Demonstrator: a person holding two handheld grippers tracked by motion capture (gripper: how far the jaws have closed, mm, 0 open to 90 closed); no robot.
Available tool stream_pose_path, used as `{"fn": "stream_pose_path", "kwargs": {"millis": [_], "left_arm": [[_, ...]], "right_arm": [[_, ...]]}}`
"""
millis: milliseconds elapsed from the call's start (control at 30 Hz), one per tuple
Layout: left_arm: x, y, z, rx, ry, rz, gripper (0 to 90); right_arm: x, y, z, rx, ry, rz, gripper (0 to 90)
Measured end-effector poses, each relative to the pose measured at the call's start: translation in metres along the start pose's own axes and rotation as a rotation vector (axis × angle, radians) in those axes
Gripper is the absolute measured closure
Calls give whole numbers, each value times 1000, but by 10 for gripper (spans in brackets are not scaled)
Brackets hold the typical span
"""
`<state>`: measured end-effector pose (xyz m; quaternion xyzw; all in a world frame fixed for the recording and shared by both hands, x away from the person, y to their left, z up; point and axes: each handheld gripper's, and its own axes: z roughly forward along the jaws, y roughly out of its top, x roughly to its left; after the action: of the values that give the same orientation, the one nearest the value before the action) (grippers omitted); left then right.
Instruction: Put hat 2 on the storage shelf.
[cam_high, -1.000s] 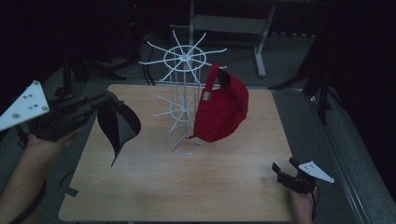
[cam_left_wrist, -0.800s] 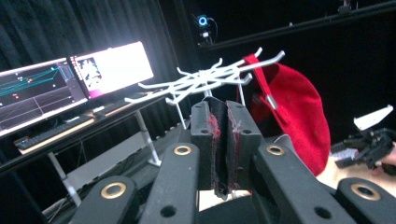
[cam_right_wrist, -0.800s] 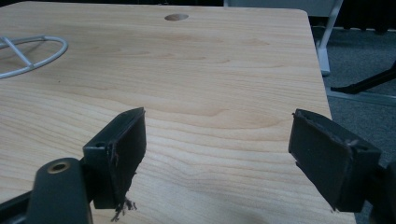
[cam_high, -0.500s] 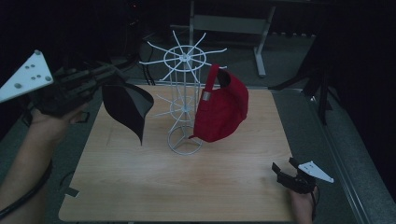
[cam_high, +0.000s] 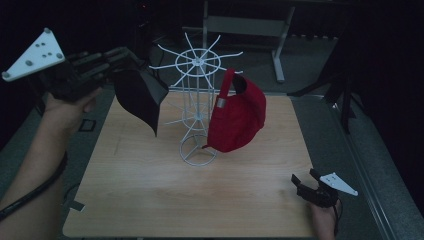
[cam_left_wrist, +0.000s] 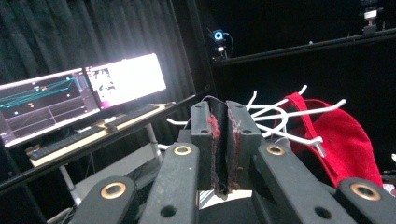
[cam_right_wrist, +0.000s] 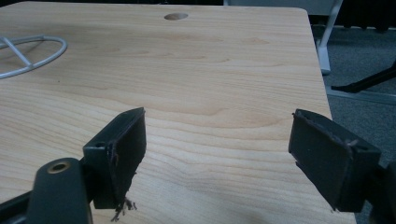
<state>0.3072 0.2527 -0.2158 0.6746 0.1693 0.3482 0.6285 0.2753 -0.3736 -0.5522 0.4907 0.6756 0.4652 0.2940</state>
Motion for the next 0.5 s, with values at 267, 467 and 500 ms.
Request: {"fn": "stream_pose_path", "kwargs": {"millis": [267,467,500], "left_arm": [[9,13,20,38,-13,55,840],[12,14,34,85,-29,56,840],[12,13,37,94,-25,65,840]], "right_arm": [[0,0,0,2,1,2,188],[0,0,0,3,2,3,188],[0,0,0,4,2,3,188]]}}
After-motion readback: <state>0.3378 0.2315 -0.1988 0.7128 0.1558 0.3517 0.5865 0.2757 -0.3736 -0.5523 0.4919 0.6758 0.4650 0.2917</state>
